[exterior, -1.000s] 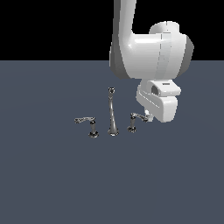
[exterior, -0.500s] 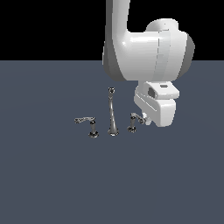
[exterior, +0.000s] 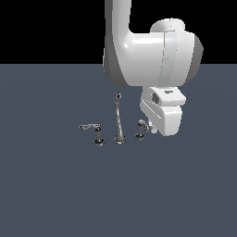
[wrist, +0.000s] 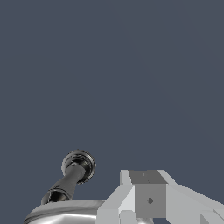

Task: Turn on the faucet by rotating a designated handle.

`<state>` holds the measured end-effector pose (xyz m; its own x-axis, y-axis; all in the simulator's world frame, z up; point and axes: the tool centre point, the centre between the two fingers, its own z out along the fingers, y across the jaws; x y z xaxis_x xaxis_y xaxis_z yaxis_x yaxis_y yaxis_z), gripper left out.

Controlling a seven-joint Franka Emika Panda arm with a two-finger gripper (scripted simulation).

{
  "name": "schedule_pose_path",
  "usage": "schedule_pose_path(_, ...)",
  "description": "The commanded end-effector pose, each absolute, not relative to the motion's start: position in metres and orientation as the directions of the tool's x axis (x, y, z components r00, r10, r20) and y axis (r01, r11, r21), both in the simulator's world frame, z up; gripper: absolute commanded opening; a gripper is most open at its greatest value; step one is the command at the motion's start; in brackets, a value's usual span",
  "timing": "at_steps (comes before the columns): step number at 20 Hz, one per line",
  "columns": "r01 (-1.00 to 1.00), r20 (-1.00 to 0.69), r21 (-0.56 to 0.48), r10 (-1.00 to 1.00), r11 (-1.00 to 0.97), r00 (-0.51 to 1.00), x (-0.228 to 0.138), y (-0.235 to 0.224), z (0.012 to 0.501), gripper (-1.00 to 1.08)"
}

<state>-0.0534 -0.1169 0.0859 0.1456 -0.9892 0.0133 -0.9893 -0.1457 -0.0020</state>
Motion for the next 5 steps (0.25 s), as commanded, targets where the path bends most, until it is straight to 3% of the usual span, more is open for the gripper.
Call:
schedule_pose_path(1,-0.980,0.003,-0.001,-0.980,-0.198,0.198,-0.049,-0.075,0.086,-1.00)
schedule_pose_path(5,-0.978,0.000,0.000,-0.978,-0.208,0.208,-0.047,-0.054,0.086,-1.00)
